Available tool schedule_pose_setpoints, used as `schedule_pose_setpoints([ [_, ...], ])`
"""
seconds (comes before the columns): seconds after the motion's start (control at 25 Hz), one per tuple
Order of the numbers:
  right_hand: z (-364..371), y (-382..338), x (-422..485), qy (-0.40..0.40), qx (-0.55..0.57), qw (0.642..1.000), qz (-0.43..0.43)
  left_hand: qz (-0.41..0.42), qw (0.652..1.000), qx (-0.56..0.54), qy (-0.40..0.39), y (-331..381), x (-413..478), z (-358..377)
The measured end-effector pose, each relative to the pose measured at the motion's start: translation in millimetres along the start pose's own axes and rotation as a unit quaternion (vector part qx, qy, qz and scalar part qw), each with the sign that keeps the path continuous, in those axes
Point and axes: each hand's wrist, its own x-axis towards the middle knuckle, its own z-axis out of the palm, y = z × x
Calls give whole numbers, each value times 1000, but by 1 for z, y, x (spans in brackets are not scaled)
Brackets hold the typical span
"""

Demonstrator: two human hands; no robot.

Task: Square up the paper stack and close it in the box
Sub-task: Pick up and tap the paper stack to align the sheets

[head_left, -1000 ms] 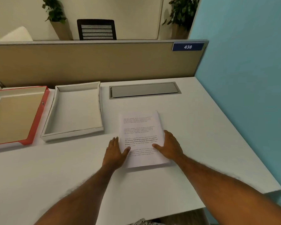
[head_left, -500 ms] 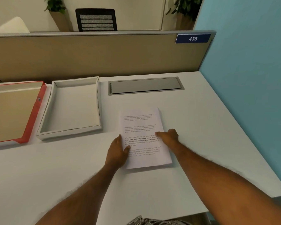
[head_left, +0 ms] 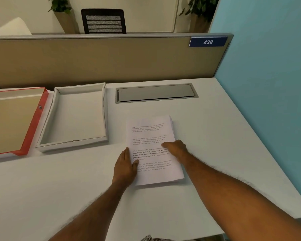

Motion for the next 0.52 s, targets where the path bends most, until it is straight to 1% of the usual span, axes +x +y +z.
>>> schedule_pose_setpoints([
  [0.04, 2, 0, -1, 16, -2, 1000, -4, 0, 1000, -3, -1, 0, 0, 0],
  [0.12, 5, 1, 0, 26, 47, 998, -26, -4, 1000, -4, -4, 1, -1, 0],
  [0.24, -1, 5, 3, -22, 178, 984, -15, -4, 1000, 0, 4, 0, -1, 0],
  [0.32, -5, 9, 3, -52, 218, 975, 0, -20, 1000, -17, 11, 1, 5, -2],
  [0.36, -6, 11, 4, -63, 226, 972, -2, -43, 998, -52, 12, 4, 12, -5],
  [0.4, -6, 12, 3, -71, 232, 970, -11, -79, 991, -111, 12, 9, 21, -8],
  [0.48, -5, 15, 2, -74, 245, 966, -40, -158, 960, -231, 7, 16, 40, -15],
  [0.52, -4, 17, 1, -72, 247, 965, -59, -189, 948, -257, -5, 18, 49, -19],
])
